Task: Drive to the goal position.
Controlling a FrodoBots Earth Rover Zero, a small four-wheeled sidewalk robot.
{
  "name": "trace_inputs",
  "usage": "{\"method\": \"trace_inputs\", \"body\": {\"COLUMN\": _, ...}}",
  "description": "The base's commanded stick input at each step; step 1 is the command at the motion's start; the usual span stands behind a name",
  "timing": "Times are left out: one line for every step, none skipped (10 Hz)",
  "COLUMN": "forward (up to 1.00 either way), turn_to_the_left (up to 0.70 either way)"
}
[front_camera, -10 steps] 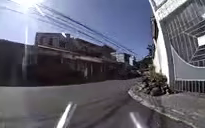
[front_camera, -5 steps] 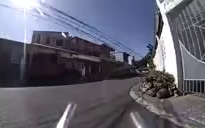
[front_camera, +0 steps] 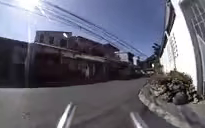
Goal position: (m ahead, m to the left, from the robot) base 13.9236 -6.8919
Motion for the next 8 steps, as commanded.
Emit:
{"method": "trace_inputs", "body": {"forward": 0.85, "turn_to_the_left": -0.23}}
{"method": "trace_inputs", "body": {"forward": 0.85, "turn_to_the_left": -0.32}}
{"method": "trace_inputs", "body": {"forward": 0.85, "turn_to_the_left": -0.34}}
{"method": "trace_inputs", "body": {"forward": 0.85, "turn_to_the_left": -0.34}}
{"method": "trace_inputs", "body": {"forward": 0.85, "turn_to_the_left": -0.34}}
{"method": "trace_inputs", "body": {"forward": 0.85, "turn_to_the_left": -0.34}}
{"method": "trace_inputs", "body": {"forward": 0.85, "turn_to_the_left": -0.34}}
{"method": "trace_inputs", "body": {"forward": 0.85, "turn_to_the_left": -0.34}}
